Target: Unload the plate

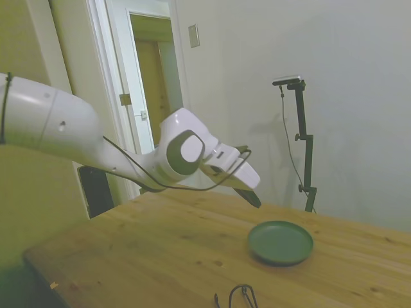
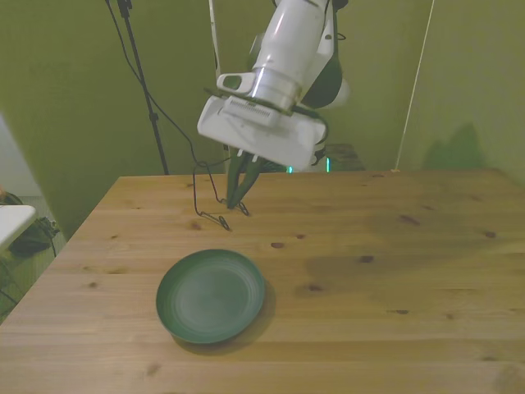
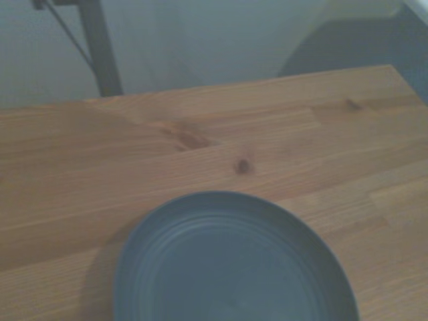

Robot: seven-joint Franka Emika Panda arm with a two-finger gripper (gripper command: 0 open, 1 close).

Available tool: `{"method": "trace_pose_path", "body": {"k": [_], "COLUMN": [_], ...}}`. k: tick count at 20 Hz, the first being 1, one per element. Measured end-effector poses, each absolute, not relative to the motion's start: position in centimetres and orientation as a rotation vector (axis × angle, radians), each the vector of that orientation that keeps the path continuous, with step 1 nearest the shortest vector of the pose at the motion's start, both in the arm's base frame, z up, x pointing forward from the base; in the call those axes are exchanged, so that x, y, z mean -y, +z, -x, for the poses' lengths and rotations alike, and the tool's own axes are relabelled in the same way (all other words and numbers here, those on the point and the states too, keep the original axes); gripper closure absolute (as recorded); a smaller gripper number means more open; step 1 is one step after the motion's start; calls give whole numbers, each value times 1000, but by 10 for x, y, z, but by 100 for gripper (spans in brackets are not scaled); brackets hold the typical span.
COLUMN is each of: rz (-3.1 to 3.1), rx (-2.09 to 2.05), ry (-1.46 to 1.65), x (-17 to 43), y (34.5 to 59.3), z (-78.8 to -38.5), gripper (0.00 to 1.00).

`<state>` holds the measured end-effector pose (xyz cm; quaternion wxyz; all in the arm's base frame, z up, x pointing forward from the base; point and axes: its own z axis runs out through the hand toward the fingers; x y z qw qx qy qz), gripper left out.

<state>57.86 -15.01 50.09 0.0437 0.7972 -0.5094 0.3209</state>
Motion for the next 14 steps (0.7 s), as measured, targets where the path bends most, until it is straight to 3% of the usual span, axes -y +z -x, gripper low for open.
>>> {"method": "trace_pose_path", "body": {"k": [1, 5, 14], "rz": [-2454, -2508, -2546], "rx": [1540, 1512, 1509], "ry": [984, 954, 920], "x": [139, 112, 112], "y": [508, 510, 510], "z": [-574, -559, -547], "gripper": [0, 0, 0]}}
